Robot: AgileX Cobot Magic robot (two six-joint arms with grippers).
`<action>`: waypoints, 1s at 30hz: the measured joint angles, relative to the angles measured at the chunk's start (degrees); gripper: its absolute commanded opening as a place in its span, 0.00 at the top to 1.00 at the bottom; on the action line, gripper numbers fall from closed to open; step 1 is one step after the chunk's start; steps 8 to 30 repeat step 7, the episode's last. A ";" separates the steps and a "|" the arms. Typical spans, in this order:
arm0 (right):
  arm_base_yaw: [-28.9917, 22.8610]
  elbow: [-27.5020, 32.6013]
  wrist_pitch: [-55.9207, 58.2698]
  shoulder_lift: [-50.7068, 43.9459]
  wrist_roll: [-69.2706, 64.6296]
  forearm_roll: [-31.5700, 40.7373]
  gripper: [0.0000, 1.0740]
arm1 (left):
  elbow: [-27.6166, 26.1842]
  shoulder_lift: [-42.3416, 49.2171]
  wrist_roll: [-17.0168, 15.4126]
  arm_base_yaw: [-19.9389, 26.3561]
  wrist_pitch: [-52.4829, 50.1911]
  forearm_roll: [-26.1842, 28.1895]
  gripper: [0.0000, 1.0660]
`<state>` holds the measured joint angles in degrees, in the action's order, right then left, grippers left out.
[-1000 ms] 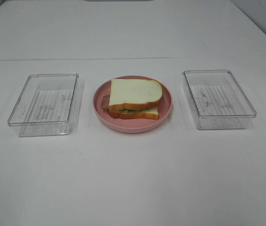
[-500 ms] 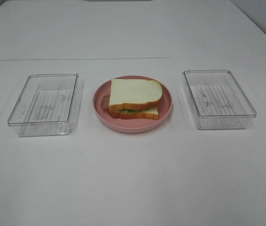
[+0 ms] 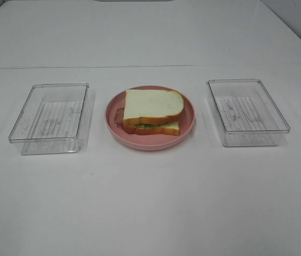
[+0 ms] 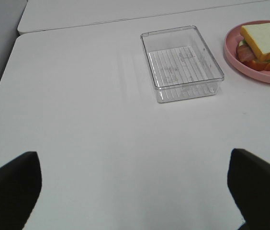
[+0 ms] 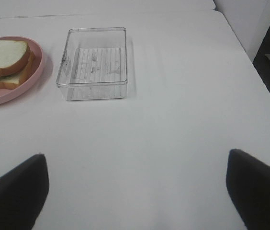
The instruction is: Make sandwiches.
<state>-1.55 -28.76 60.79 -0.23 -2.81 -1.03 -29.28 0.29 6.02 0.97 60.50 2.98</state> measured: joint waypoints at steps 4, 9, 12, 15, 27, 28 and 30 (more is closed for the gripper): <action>0.00 0.00 0.00 0.00 0.00 0.00 0.13 | 0.00 0.00 0.00 0.00 0.00 0.00 0.08; 0.00 0.00 0.00 0.00 0.00 0.00 0.13 | 0.00 0.00 0.00 0.00 0.00 0.00 0.08; 0.00 0.00 0.00 0.00 0.00 0.00 0.13 | 0.00 0.00 0.00 0.00 0.00 0.00 0.08; 0.00 0.00 0.00 0.00 0.00 0.00 0.13 | 0.00 0.00 0.00 0.00 0.00 0.00 0.08; 0.00 0.00 0.00 0.00 0.00 0.00 0.13 | 0.00 0.00 0.00 0.00 0.00 0.00 0.08; 0.00 0.00 0.00 0.00 0.00 0.00 0.13 | 0.00 0.00 0.00 0.00 0.00 0.00 0.08; 0.00 0.00 0.00 0.00 0.00 0.00 0.13 | 0.00 0.00 0.00 0.00 0.00 0.00 0.08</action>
